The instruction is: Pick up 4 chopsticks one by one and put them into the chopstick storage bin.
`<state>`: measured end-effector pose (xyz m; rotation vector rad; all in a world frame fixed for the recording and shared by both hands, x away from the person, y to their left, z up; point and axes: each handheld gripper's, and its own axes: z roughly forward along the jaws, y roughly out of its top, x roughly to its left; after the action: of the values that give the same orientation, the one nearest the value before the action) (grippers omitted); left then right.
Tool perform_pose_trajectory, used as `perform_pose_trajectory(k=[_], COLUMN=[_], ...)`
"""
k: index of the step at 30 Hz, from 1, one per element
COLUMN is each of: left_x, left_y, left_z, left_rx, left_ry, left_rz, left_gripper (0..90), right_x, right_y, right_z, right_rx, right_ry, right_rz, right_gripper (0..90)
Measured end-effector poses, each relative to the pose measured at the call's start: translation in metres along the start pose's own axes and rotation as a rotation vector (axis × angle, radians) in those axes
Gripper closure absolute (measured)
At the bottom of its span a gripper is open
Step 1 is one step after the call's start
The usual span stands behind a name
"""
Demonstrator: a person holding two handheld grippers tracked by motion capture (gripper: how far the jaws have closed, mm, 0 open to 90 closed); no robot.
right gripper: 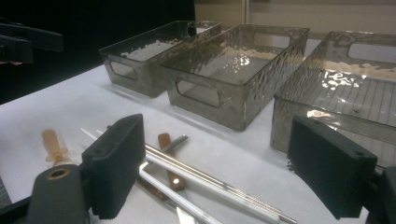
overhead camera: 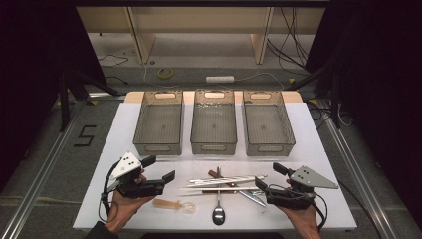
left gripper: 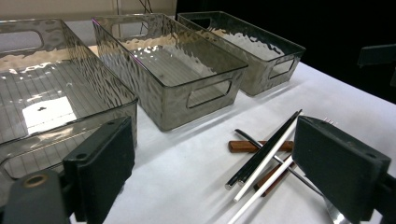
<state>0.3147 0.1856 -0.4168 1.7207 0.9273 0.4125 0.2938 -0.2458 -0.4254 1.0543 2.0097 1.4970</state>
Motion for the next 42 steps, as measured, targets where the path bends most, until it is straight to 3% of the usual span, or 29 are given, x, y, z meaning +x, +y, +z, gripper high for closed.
perform_pose_trajectory(k=[4, 7, 11, 13, 22, 27, 30, 33, 42], left_x=[0.000, -0.002, -0.007, -0.009, -0.014, -0.016, -0.017, -0.019, -0.021], left_y=[0.002, 0.003, 0.010, 0.013, 0.032, 0.039, 0.040, 0.042, 0.044], left_z=[0.005, 0.007, 0.014, 0.019, 0.054, 0.081, 0.091, 0.102, 0.135], left_rx=[0.058, 0.071, 0.113, 0.157, 0.367, 0.468, 0.507, 0.564, 0.690], left_ry=[-0.021, -0.026, -0.033, -0.047, -0.083, -0.071, -0.079, -0.085, -0.159], left_rz=[0.003, 0.006, 0.043, 0.056, 0.115, 0.190, 0.199, 0.238, 0.280], left_gripper=[13.3, 13.5, 15.3, 15.3, 16.4, 17.7, 18.0, 21.7, 31.1], right_x=[0.000, 0.000, -0.001, -0.002, -0.003, -0.003, -0.002, -0.002, -0.002], right_y=[0.000, 0.000, 0.001, 0.001, 0.001, 0.001, 0.001, 0.001, 0.000], right_z=[0.000, 0.000, 0.000, -0.001, -0.001, 0.000, 0.001, 0.001, 0.002], right_rx=[0.003, 0.009, 0.012, 0.010, 0.017, 0.029, 0.033, 0.043, 0.057], right_ry=[0.004, 0.004, 0.004, 0.002, 0.008, 0.021, 0.026, 0.036, 0.044], right_rz=[0.001, 0.000, 0.000, 0.003, 0.003, 0.004, 0.002, 0.005, 0.007], right_gripper=[20.5, 20.6, 20.9, 21.2, 21.8, 21.7, 21.8, 22.1, 22.5])
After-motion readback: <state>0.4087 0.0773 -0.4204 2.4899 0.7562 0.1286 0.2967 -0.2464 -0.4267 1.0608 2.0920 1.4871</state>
